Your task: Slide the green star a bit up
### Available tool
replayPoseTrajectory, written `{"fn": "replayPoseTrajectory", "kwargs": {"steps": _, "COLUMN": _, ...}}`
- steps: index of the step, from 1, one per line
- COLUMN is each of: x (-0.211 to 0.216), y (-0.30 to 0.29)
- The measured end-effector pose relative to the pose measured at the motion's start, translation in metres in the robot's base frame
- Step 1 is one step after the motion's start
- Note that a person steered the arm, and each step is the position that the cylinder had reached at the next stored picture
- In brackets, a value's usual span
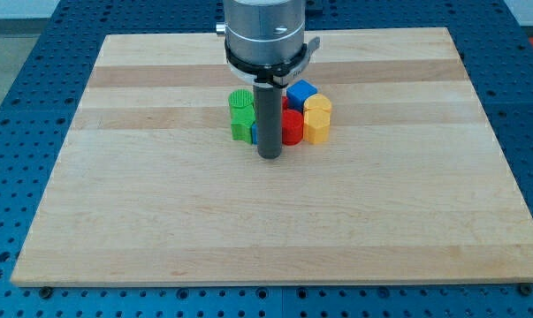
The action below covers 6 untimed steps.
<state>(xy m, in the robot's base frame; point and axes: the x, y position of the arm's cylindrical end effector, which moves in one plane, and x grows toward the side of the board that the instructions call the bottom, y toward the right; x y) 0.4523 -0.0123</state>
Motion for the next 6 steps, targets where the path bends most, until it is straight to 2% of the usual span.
{"fn": "replayPoseTrajectory", "kwargs": {"steps": 4, "x": 0.001, "y": -0.047}}
{"fn": "replayPoseTrajectory", "kwargs": {"steps": 6, "x": -0.018, "y": -0.047}}
